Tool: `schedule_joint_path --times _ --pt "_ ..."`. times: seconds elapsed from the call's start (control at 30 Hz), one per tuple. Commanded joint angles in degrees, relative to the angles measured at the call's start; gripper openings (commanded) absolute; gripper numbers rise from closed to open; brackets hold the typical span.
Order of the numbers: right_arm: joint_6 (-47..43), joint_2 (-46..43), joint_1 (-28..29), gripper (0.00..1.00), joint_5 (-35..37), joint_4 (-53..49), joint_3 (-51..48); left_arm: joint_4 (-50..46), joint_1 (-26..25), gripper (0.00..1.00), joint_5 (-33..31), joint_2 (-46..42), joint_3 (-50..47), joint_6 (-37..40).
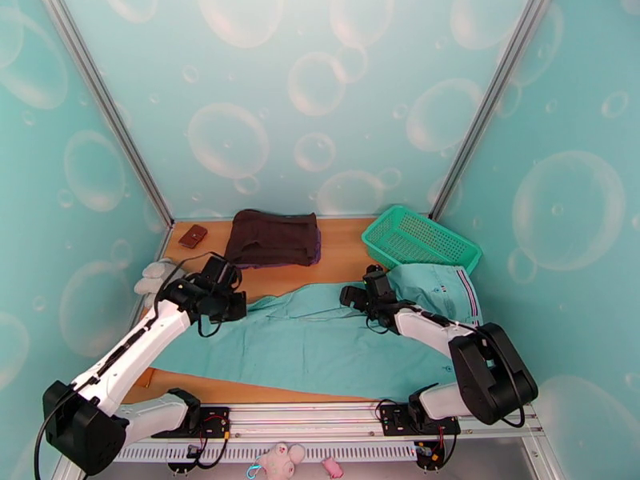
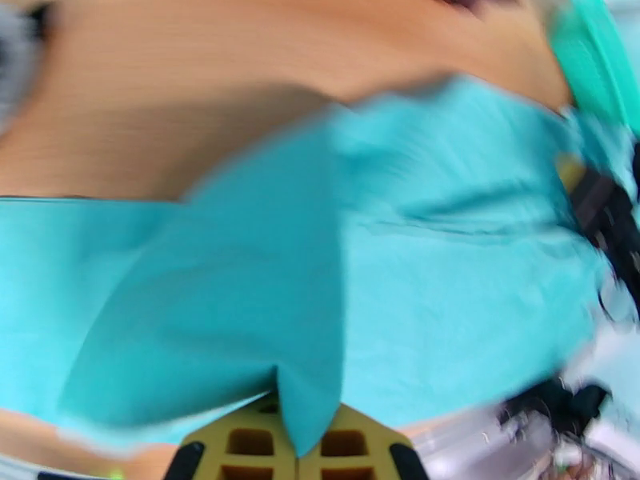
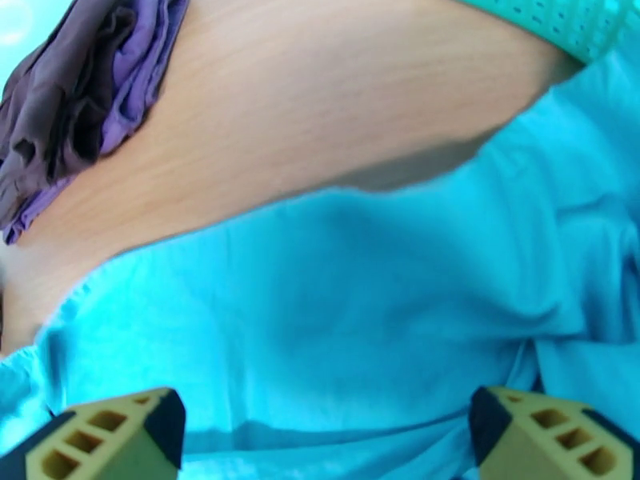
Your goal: Fold and stack the trousers
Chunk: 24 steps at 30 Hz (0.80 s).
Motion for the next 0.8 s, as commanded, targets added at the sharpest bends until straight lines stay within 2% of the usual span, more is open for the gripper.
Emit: schedule_joint_path --times 0.0,0.03,0.07,0.13,0.17,0.2,0.27,0.3,0.33,0.4,0.43,0.47,0.53,0.6,0.67,0.77 --pt "-1.6 2.6 -1.2 0.98 0.3 -1.8 1.7 21.3 0.9 0.01 14.4 -3.7 -3.2 -11.2" --pt "-1.3 3.0 -1.1 0.98 0.2 -1.2 1.4 28.9 2.5 0.03 15.9 -4.3 -5.6 -16.9" --pt "-1.0 3.2 -1.0 0.98 -0.2 -0.1 1.1 37.6 3.8 0.00 17.3 -4.6 -9.1 -23.2" --pt "-0.5 3.4 -0.9 0.98 -0.7 0.9 0.7 50.9 5.1 0.03 16.2 -3.7 -15.0 -32.6" --pt "-0.4 3.7 -0.8 0.98 -0.7 0.8 1.0 47.8 5.0 0.16 10.3 -2.3 -14.3 -31.7" --pt "-0.5 3.9 -0.8 0.98 -0.7 0.6 1.3 39.6 4.0 0.27 2.1 -0.8 -11.3 -27.5" --pt "-0.8 4.0 -0.8 0.98 -0.5 0.0 1.8 20.1 1.7 0.29 -18.8 2.8 -3.1 -20.4" --pt "-1.0 3.8 -0.8 0.98 -0.4 -0.1 1.7 15.8 1.4 0.34 -25.0 3.1 -2.0 -19.5" --pt "-1.1 3.7 -0.8 0.98 -0.2 -0.2 1.7 13.1 1.5 0.48 -29.8 2.3 -1.8 -18.2" --pt "-1.2 3.2 -0.9 0.98 -0.2 -0.3 1.5 9.4 0.5 0.91 -38.1 0.7 -0.6 -14.6" --pt "-1.2 3.2 -0.9 0.98 -0.2 -0.2 1.3 7.4 -1.2 0.99 -42.0 0.2 0.7 -12.2" --pt "-1.2 3.1 -0.9 0.98 -0.2 -0.3 1.3 6.6 -3.4 0.99 -43.8 -0.2 1.8 -8.9" --pt "-1.3 3.2 -0.9 0.98 -0.3 -0.4 1.4 6.2 -6.2 0.99 -40.0 0.4 3.1 -2.6" --pt "-1.2 3.2 -0.9 0.98 -0.4 -0.5 1.5 0.6 -9.0 0.99 -38.9 4.1 6.0 -0.4" --pt "-1.3 2.9 -0.8 0.98 -0.5 -0.4 1.3 -6.3 -14.8 1.00 -41.8 9.7 9.3 2.9" --pt "-1.3 2.5 -0.9 0.98 -0.7 0.2 0.6 -6.2 -27.3 0.99 -49.4 13.3 8.5 12.7"
